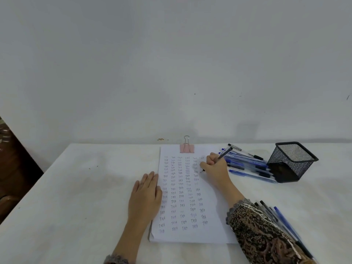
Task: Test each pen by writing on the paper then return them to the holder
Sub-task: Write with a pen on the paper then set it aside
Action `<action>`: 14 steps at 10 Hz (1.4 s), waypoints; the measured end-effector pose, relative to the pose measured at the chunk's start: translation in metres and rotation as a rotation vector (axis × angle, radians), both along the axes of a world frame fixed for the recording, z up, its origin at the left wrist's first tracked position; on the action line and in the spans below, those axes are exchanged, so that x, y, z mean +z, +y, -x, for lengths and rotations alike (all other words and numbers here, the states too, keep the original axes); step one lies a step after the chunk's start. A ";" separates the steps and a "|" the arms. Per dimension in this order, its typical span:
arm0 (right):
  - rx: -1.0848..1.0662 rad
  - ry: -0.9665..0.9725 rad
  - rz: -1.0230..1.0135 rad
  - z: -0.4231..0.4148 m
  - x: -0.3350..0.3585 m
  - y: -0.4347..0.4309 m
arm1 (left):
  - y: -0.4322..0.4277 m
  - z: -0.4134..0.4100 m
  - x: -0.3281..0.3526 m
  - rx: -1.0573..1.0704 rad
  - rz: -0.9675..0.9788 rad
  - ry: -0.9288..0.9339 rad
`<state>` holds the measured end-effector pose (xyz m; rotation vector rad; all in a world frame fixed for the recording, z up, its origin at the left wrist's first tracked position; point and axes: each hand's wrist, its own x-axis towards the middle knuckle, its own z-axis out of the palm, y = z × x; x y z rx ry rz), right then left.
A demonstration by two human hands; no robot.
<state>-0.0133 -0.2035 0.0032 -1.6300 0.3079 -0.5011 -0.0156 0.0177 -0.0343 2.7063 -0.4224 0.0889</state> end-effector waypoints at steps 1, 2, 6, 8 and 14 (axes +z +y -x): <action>-0.011 -0.007 0.014 0.001 0.001 0.001 | 0.001 -0.001 -0.002 -0.002 0.002 -0.010; -0.024 -0.013 0.003 0.001 0.000 -0.001 | 0.001 -0.001 -0.001 -0.002 -0.002 -0.005; -0.051 0.007 0.030 0.001 -0.001 -0.004 | 0.001 0.000 0.000 -0.005 0.021 -0.006; -0.085 -0.002 0.048 0.002 -0.002 -0.005 | 0.002 0.000 -0.001 -0.005 0.024 -0.012; -0.086 -0.022 0.070 -0.001 -0.007 -0.006 | 0.001 0.000 -0.002 -0.007 0.019 -0.021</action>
